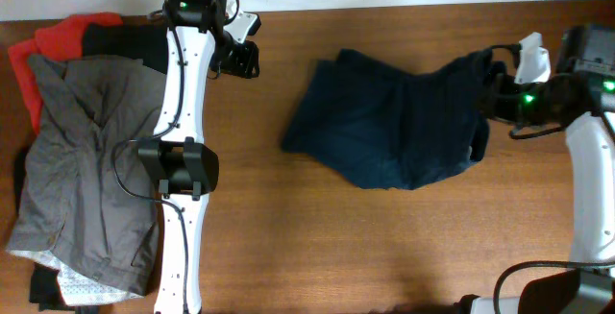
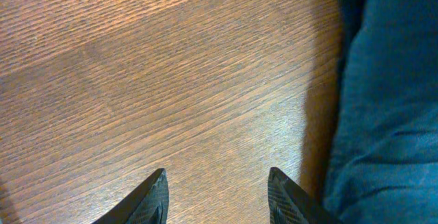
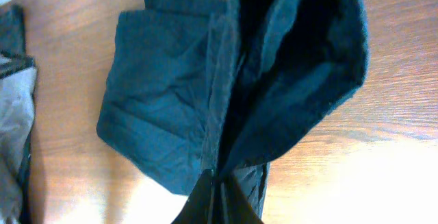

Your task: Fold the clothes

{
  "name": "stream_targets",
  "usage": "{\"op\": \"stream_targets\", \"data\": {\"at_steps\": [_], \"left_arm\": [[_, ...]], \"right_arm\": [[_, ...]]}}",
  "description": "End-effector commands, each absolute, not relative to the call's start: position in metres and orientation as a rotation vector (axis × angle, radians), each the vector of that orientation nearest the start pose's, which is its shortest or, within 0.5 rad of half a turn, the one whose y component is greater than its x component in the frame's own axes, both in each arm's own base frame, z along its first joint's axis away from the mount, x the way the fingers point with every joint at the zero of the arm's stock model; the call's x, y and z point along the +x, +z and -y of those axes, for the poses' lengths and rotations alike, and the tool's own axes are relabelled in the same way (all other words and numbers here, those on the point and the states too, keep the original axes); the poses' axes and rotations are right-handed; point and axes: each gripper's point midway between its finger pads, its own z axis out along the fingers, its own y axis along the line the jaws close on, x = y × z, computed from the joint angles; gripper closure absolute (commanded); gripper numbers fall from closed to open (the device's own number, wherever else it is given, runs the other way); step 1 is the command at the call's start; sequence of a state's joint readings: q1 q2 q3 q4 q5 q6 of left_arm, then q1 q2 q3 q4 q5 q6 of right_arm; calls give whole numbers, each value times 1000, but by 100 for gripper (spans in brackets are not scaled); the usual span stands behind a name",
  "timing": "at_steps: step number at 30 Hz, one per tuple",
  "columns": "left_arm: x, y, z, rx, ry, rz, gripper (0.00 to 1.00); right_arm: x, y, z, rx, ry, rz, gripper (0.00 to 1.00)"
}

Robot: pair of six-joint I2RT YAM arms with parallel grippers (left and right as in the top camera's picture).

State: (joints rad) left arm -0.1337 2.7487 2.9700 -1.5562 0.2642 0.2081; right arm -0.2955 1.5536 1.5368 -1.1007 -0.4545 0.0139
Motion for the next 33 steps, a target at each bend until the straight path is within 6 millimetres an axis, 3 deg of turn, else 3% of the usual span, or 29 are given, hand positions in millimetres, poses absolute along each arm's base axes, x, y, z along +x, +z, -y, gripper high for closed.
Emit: {"op": "stream_targets", "data": {"at_steps": [1, 3, 6, 7, 10, 13, 18, 23, 26, 27, 29, 31, 33], "left_arm": [[536, 120, 120, 523, -365, -2772, 53], [537, 120, 120, 523, -365, -2771, 53], [536, 120, 121, 526, -364, -2770, 53], [537, 120, 123, 533, -365, -2766, 53], [538, 121, 130, 549, -366, -2751, 53], [538, 122, 140, 600, -364, -2730, 53], [538, 122, 147, 618, -365, -2719, 53], [539, 122, 148, 633, -362, -2713, 53], [539, 122, 148, 633, -362, -2713, 53], [539, 122, 148, 633, -362, -2713, 53], [539, 122, 148, 633, -362, -2713, 53], [539, 122, 148, 633, -362, -2713, 53], [538, 122, 148, 633, -362, -2713, 53]], "right_arm": [[370, 266, 31, 149, 499, -2485, 96], [379, 279, 5, 46, 569, -2431, 96], [394, 279, -32, -48, 606, -2411, 96], [404, 274, -55, -99, 627, -2411, 96], [420, 255, -100, -210, 664, -2422, 96], [443, 215, -151, -273, 708, -2463, 96], [461, 164, -201, -371, 752, -2487, 96], [473, 147, -248, -485, 783, -2404, 96], [473, 141, -265, -524, 790, -2381, 96], [473, 136, -271, -534, 787, -2380, 87], [475, 130, -276, -543, 786, -2377, 1], [478, 135, -276, -542, 787, -2358, 1], [484, 153, -269, -490, 797, -2341, 1]]}}
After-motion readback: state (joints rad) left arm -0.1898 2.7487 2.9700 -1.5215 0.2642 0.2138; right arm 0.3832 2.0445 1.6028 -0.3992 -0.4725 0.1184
